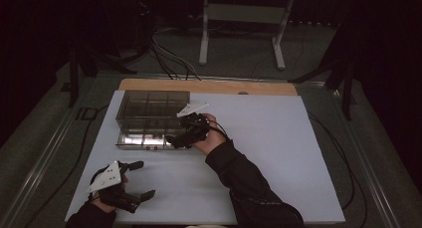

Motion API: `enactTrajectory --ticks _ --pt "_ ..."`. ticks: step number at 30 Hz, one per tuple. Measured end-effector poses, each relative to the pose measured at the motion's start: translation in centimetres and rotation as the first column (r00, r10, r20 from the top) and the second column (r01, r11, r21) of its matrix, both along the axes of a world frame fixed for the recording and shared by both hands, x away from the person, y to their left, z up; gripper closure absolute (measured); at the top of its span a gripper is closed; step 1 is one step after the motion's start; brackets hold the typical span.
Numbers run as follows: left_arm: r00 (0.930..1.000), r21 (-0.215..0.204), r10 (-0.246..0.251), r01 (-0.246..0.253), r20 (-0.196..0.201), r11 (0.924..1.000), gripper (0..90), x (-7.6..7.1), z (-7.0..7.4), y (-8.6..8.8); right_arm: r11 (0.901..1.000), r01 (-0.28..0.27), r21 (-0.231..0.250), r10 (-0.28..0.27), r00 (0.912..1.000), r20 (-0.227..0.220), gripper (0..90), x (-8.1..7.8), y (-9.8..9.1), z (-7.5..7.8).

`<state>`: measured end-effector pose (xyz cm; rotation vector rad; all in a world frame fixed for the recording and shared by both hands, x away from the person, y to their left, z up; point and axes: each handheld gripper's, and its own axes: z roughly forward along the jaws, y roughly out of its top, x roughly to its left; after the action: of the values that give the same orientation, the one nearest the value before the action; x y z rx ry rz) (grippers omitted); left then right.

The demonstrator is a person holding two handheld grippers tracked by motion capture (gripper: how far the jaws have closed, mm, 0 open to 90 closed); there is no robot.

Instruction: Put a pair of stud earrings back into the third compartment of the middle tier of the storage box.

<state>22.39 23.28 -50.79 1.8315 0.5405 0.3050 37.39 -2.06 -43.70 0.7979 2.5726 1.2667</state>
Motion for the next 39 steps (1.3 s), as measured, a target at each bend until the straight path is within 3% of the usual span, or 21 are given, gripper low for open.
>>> enactTrajectory --ticks 4,11,27,39 --pt "1.0000 -0.004 0.000 0.000 -0.003 1.0000 0.6 0.1 0.0 -0.1 0.9987 -0.050 0.010 0.050 0.9985 -0.021 2.2 -0.1 -0.3 -0.2" --pt "1.0000 -0.011 0.002 -0.002 -0.006 0.9999 0.6 0.2 0.1 -0.2 0.9953 -0.093 -0.025 0.094 0.9956 0.002 0.0 -0.3 -0.3 0.1" --pt "1.0000 -0.009 0.001 -0.001 -0.005 1.0000 0.6 0.1 -0.1 0.0 0.9981 -0.061 -0.003 0.062 0.9972 0.043 0.0 -0.3 -2.2 1.4" --pt "0.9999 -0.017 0.011 -0.011 0.007 0.9998 0.6 -0.1 0.1 0.2 0.9987 -0.045 0.025 0.044 0.9980 0.045 0.0 -1.5 -5.8 1.6"
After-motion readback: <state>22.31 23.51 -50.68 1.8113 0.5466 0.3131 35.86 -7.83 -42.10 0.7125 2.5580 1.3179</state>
